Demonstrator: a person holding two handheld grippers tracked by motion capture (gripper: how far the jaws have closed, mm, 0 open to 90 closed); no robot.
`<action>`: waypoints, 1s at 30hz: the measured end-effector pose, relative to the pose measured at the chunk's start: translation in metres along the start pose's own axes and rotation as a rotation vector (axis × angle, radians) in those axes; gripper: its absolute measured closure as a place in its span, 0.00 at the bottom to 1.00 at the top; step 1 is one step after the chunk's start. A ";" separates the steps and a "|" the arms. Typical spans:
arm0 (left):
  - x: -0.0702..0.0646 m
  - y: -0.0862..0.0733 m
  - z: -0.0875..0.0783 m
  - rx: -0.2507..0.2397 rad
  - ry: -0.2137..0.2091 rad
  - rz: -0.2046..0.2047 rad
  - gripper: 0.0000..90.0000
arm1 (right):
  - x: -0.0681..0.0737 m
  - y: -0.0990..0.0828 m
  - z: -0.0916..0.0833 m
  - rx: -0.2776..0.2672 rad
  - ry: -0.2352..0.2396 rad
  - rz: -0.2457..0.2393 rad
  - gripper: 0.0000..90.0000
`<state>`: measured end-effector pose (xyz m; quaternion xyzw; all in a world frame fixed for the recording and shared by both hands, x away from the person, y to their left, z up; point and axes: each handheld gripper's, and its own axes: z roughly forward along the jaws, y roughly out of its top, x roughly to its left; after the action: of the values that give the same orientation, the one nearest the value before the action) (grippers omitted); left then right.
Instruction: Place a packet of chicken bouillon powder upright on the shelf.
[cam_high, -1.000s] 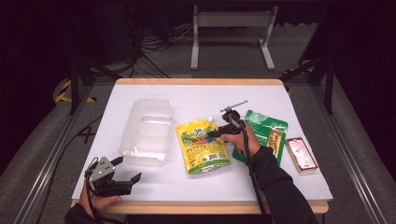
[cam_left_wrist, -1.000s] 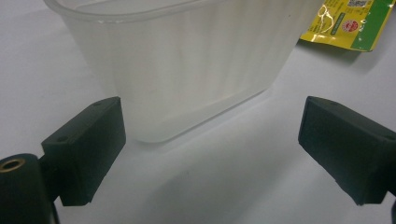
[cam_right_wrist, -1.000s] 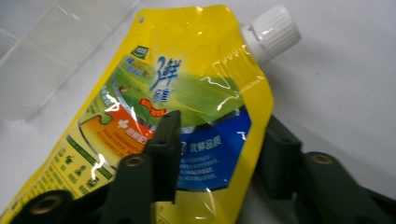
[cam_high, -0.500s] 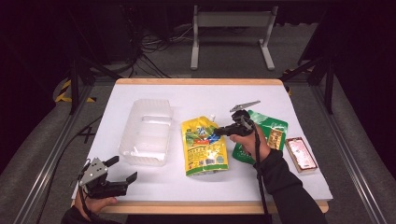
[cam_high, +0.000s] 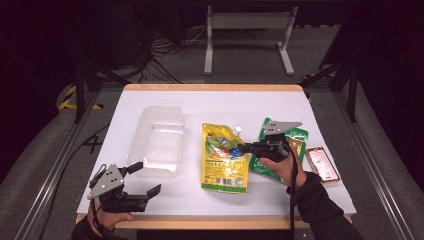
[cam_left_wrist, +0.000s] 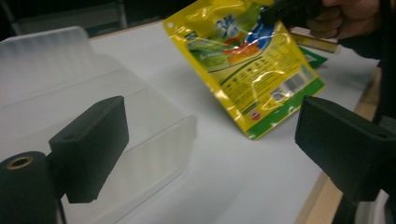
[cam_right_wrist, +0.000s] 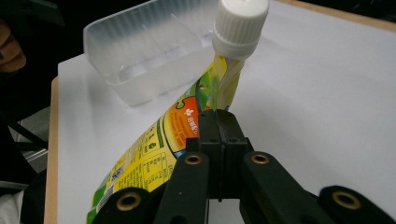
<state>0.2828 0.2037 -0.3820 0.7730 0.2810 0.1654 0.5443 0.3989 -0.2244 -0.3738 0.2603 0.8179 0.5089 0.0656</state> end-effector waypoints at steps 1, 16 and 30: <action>-0.003 0.004 0.003 0.001 -0.015 0.008 0.12 | 0.003 -0.001 -0.003 -0.012 0.005 -0.021 1.00; -0.022 0.046 0.087 0.094 -0.096 0.035 0.12 | 0.034 -0.004 -0.026 -0.108 0.061 -0.163 1.00; -0.013 0.050 0.113 0.110 -0.107 -0.011 0.13 | 0.050 -0.004 -0.037 -0.140 0.150 -0.261 1.00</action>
<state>0.3486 0.0987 -0.3744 0.8078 0.2645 0.1054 0.5161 0.3412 -0.2312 -0.3517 0.1078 0.8098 0.5701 0.0877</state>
